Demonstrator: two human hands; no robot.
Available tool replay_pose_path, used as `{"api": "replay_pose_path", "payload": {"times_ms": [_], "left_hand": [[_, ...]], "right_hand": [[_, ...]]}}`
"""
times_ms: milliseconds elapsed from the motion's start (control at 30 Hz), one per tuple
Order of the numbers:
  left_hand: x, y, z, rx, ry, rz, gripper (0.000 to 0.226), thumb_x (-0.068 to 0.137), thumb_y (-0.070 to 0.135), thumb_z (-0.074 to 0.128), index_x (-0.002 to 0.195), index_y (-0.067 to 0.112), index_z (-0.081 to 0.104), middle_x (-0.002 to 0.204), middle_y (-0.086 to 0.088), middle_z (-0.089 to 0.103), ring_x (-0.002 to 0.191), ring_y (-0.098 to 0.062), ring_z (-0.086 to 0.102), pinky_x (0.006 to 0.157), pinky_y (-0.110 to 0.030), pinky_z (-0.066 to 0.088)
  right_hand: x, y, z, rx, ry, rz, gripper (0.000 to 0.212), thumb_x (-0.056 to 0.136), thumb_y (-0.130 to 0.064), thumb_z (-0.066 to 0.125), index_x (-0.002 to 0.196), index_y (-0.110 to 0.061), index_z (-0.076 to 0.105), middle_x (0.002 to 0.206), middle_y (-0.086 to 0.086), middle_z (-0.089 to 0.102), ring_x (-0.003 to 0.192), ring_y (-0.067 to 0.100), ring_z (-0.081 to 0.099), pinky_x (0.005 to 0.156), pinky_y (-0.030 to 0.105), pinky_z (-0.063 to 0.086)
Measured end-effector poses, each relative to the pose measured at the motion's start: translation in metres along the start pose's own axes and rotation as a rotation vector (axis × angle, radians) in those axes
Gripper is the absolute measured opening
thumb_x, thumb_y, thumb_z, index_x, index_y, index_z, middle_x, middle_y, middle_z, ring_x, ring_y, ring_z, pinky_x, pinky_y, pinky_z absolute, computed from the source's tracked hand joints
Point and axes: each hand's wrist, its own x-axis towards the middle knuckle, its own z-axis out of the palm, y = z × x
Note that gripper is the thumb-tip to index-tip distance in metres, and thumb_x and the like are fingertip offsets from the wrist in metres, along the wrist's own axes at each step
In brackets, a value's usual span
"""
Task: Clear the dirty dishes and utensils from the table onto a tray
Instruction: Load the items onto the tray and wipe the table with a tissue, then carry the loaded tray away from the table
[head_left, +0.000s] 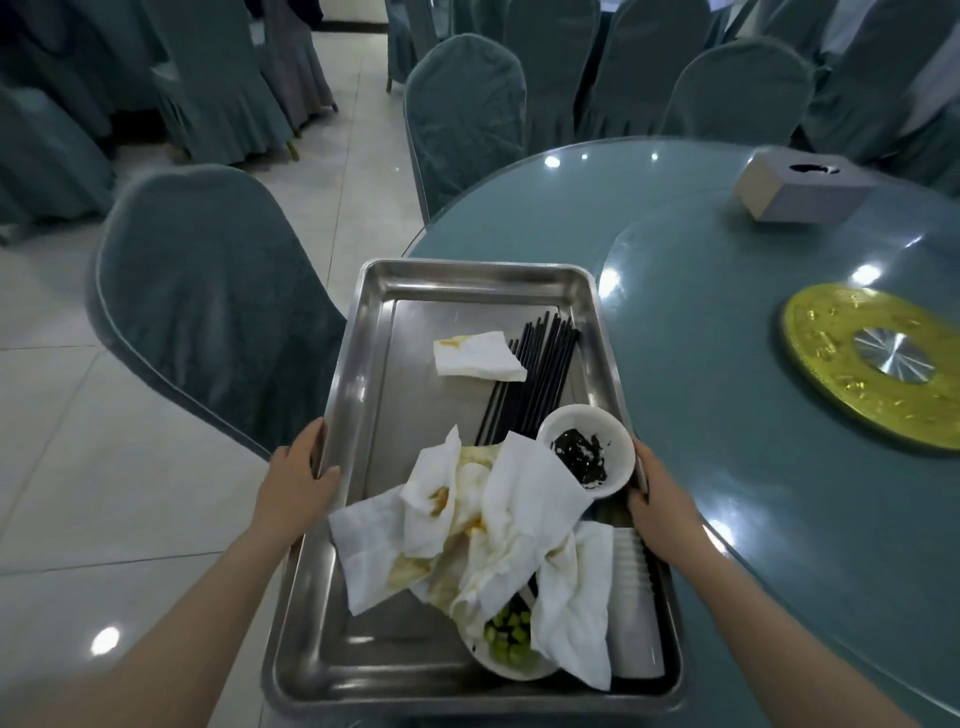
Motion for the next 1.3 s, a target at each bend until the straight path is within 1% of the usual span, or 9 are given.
{"api": "replay_pose_path", "payload": {"times_ms": [100, 200, 400, 533, 867, 1000, 1067, 1167, 1300], "left_hand": [[-0.011, 0.001, 0.001, -0.083, -0.003, 0.07, 0.068, 0.089, 0.009, 0.052, 0.148, 0.029, 0.023, 0.132, -0.004, 0.054, 0.085, -0.02, 0.059, 0.076, -0.035, 0.048], [-0.028, -0.004, 0.002, -0.156, -0.026, 0.044, 0.068, 0.087, 0.007, 0.048, 0.144, 0.036, 0.024, 0.118, 0.002, 0.056, 0.078, -0.017, 0.058, 0.069, -0.033, 0.045], [-0.076, -0.022, 0.008, -0.244, 0.026, -0.001, 0.063, 0.084, 0.007, 0.054, 0.137, 0.035, 0.034, 0.108, 0.008, 0.055, 0.076, -0.005, 0.052, 0.063, -0.023, 0.041], [-0.108, -0.023, 0.003, -0.248, 0.098, -0.034, 0.061, 0.081, 0.006, 0.056, 0.134, 0.034, 0.04, 0.095, 0.006, 0.058, 0.074, -0.009, 0.056, 0.061, -0.027, 0.042], [-0.222, 0.013, -0.008, -0.236, 0.313, -0.053, 0.062, 0.076, 0.006, 0.059, 0.131, 0.033, 0.046, 0.068, 0.003, 0.056, 0.06, -0.013, 0.056, 0.051, -0.024, 0.038], [-0.259, 0.042, -0.006, -0.218, 0.308, -0.001, 0.062, 0.079, 0.005, 0.058, 0.134, 0.031, 0.044, 0.06, -0.002, 0.051, 0.05, -0.017, 0.051, 0.045, -0.024, 0.036], [-0.272, 0.054, -0.004, -0.234, 0.294, 0.029, 0.061, 0.08, 0.006, 0.057, 0.134, 0.032, 0.045, 0.063, -0.003, 0.054, 0.049, -0.017, 0.05, 0.044, -0.023, 0.037], [-0.286, 0.065, 0.004, -0.264, 0.244, 0.089, 0.062, 0.081, 0.007, 0.06, 0.135, 0.033, 0.044, 0.091, -0.005, 0.062, 0.06, -0.016, 0.054, 0.05, -0.027, 0.042], [-0.31, 0.07, 0.021, -0.328, 0.214, 0.184, 0.062, 0.08, 0.006, 0.062, 0.133, 0.035, 0.046, 0.096, 0.015, 0.061, 0.064, -0.015, 0.06, 0.054, -0.027, 0.046]], "right_hand": [[-0.005, 0.0, 0.002, 0.003, -0.015, 0.124, 0.064, 0.087, -0.007, 0.046, 0.139, -0.041, 0.03, 0.113, -0.016, 0.053, 0.095, 0.007, 0.054, 0.075, 0.026, 0.041], [-0.021, 0.006, 0.008, 0.0, 0.03, 0.203, 0.056, 0.086, -0.019, 0.051, 0.13, -0.046, 0.03, 0.092, -0.015, 0.058, 0.077, 0.0, 0.053, 0.057, 0.022, 0.036], [-0.062, 0.02, 0.017, 0.046, 0.094, 0.21, 0.047, 0.083, -0.03, 0.057, 0.118, -0.052, 0.035, 0.085, -0.02, 0.06, 0.077, 0.003, 0.056, 0.056, 0.023, 0.039], [-0.076, 0.029, 0.014, 0.061, 0.093, 0.157, 0.046, 0.083, -0.025, 0.059, 0.119, -0.046, 0.04, 0.086, -0.014, 0.059, 0.083, 0.015, 0.056, 0.059, 0.021, 0.037], [-0.122, 0.043, -0.045, 0.162, 0.083, -0.062, 0.049, 0.081, -0.017, 0.063, 0.122, -0.039, 0.047, 0.091, -0.014, 0.061, 0.088, 0.013, 0.058, 0.067, 0.028, 0.043], [-0.159, 0.053, -0.084, 0.165, 0.146, -0.063, 0.048, 0.079, -0.02, 0.063, 0.117, -0.045, 0.048, 0.085, -0.022, 0.059, 0.083, 0.006, 0.057, 0.06, 0.015, 0.038], [-0.178, 0.06, -0.1, 0.161, 0.183, -0.049, 0.049, 0.079, -0.018, 0.064, 0.118, -0.045, 0.049, 0.087, -0.021, 0.058, 0.084, 0.006, 0.055, 0.062, 0.013, 0.038], [-0.21, 0.072, -0.119, 0.142, 0.241, -0.034, 0.051, 0.078, -0.013, 0.064, 0.121, -0.037, 0.052, 0.086, -0.019, 0.058, 0.083, 0.011, 0.056, 0.066, 0.022, 0.042], [-0.268, 0.087, -0.137, 0.106, 0.33, -0.017, 0.052, 0.078, -0.009, 0.062, 0.122, -0.035, 0.052, 0.084, -0.02, 0.056, 0.081, 0.01, 0.054, 0.063, 0.018, 0.039]]}}
